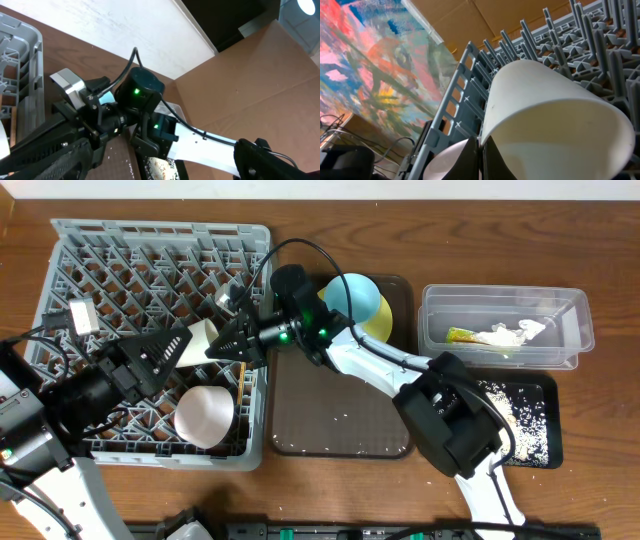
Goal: Sort waste into correct bins and load items into the dishwasher
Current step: 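Lower the cup into the rack, release it, and withdraw the right gripper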
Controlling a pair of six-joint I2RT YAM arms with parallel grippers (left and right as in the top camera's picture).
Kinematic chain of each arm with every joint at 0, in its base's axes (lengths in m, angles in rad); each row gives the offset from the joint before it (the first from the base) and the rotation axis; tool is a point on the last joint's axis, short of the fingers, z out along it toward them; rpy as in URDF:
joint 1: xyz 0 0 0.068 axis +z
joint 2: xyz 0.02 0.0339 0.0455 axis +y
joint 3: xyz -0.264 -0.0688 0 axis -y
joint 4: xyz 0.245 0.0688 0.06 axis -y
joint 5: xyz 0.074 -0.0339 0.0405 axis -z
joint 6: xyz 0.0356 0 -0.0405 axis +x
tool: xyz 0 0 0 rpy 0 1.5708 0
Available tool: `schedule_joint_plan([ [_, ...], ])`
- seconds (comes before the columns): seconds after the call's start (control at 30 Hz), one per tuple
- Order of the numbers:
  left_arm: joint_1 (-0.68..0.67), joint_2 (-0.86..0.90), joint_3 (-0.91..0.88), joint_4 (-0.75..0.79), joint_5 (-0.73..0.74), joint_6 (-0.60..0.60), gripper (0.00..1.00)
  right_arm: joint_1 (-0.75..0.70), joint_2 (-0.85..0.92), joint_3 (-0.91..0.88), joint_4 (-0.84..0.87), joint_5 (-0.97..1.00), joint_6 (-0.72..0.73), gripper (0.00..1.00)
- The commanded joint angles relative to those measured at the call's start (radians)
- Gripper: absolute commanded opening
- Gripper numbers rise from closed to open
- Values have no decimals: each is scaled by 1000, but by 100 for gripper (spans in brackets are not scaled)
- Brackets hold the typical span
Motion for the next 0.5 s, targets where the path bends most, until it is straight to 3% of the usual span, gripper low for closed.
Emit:
schedule_joint_plan([
  [0.0,3,-1,6,-3,5,6,91,-6,38,3,21,-23,27,1],
  [0.47,3,-1,6,-3,5,6,91,-26,55,3,59,-20,69,1],
])
